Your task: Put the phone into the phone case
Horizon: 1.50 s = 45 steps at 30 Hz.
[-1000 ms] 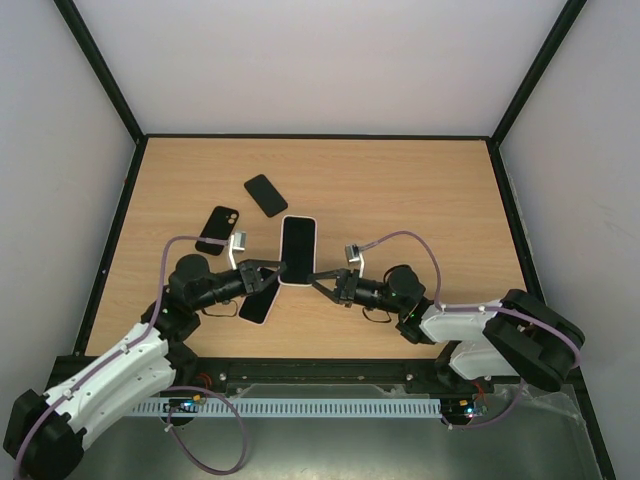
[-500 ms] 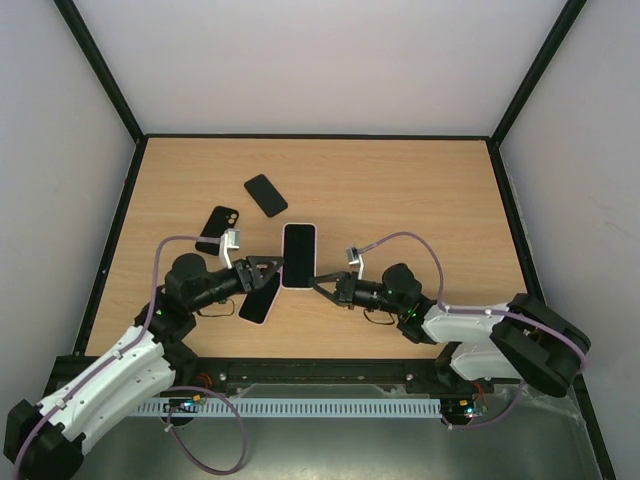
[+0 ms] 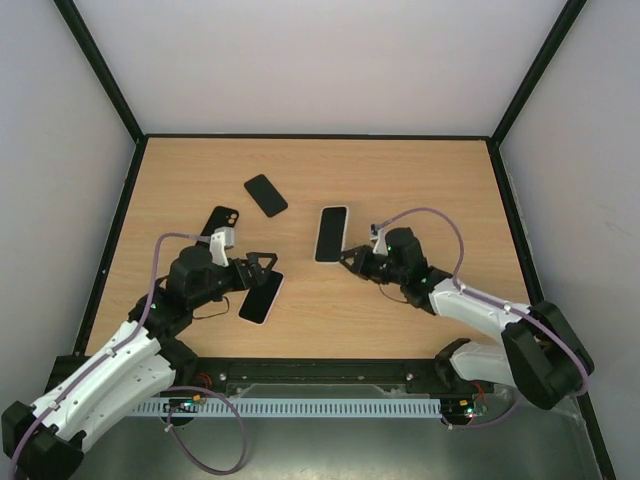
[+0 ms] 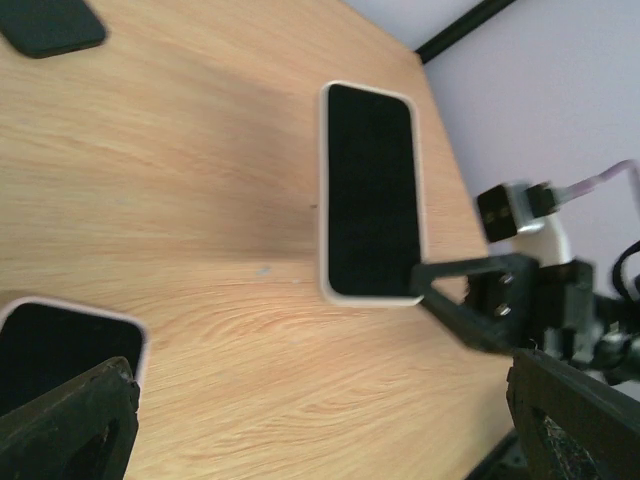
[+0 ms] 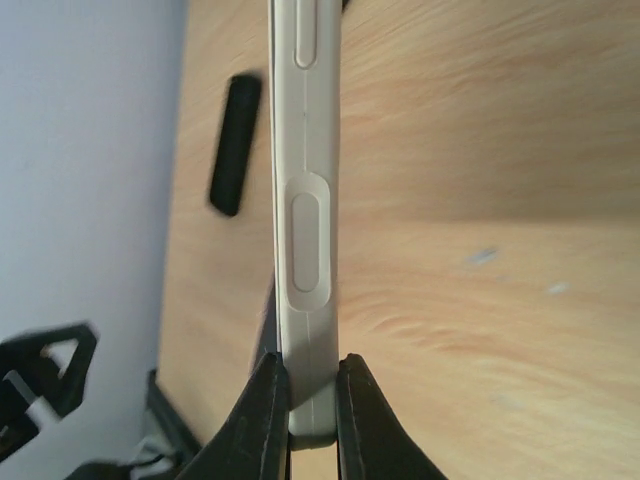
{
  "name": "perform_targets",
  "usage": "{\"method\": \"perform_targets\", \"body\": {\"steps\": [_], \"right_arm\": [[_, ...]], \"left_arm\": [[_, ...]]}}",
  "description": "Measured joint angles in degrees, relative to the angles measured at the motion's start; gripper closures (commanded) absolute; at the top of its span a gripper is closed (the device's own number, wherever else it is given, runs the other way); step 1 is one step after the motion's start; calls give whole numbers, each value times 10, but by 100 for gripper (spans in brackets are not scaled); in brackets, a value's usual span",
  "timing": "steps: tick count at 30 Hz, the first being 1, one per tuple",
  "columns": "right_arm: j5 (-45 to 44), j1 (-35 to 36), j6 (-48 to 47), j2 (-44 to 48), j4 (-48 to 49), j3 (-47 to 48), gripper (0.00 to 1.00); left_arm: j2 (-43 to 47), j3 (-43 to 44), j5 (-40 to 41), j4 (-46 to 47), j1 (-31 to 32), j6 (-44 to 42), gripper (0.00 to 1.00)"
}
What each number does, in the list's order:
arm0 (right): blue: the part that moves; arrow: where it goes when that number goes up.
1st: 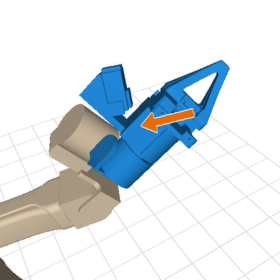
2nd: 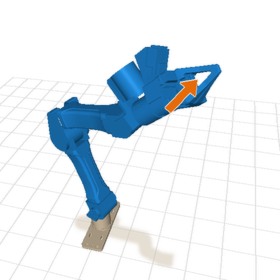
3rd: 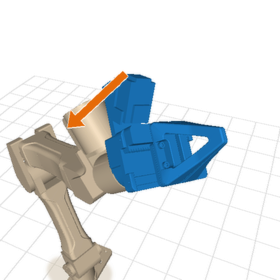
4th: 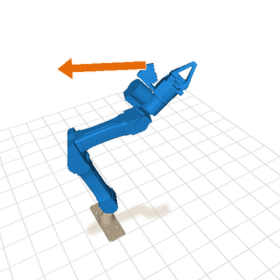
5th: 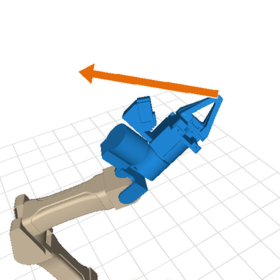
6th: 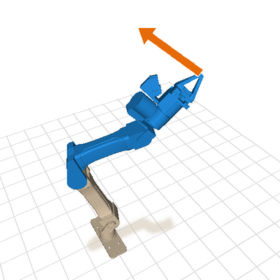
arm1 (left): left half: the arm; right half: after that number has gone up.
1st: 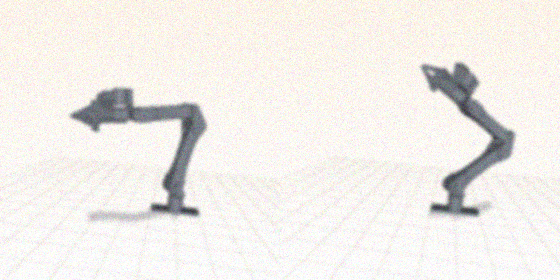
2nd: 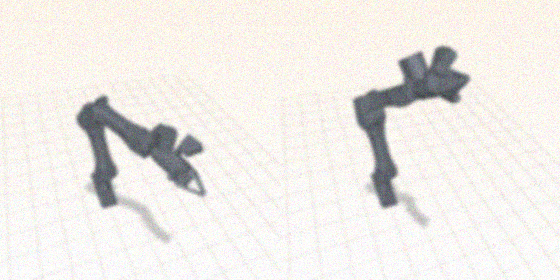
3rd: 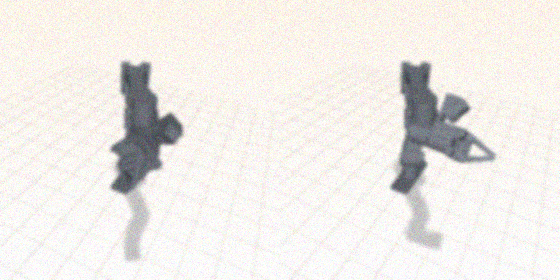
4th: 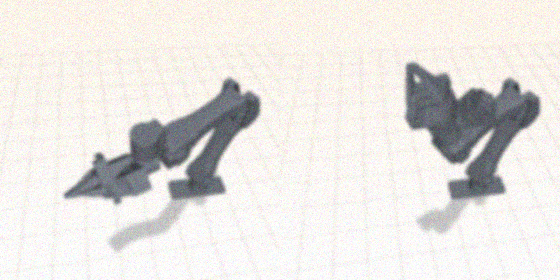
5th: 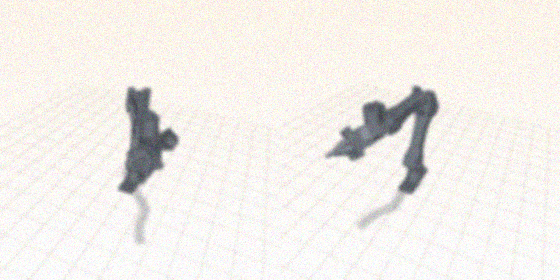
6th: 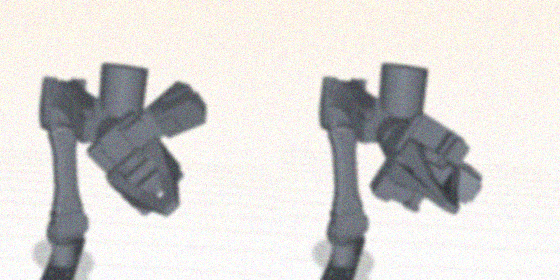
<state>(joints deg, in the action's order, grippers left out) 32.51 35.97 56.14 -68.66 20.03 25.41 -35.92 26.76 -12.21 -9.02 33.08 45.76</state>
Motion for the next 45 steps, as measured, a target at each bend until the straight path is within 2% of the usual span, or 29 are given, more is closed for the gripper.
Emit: {"method": "perform_targets", "body": {"steps": [7, 13, 16, 23, 29, 35, 41, 45], "right_arm": [[17, -123, -62, -57, -112, 43, 98], [24, -187, -106, -131, -196, 91, 98], [42, -215, -124, -151, -211, 102, 91], [43, -237, -150, -181, -220, 117, 83], [-4, -240, -161, -201, -235, 121, 74], [-64, -241, -173, -199, -247, 136, 52], [-70, -241, -166, -148, -254, 125, 33], [-53, -241, -151, -80, -252, 104, 1]], "left_arm": [[-15, -1, 49, -37, 0, -24, 0], [-28, -1, 66, -42, -7, -34, 0], [-33, -2, 73, -48, -9, -38, 0], [-49, -7, 80, -51, -16, -33, 0], [-76, -7, 85, -51, -23, -28, 0], [-96, -7, 106, -51, -29, -16, 0], [-125, -5, 146, -51, -39, -14, 0], [-164, 7, 171, -39, -49, -26, 1]]}}
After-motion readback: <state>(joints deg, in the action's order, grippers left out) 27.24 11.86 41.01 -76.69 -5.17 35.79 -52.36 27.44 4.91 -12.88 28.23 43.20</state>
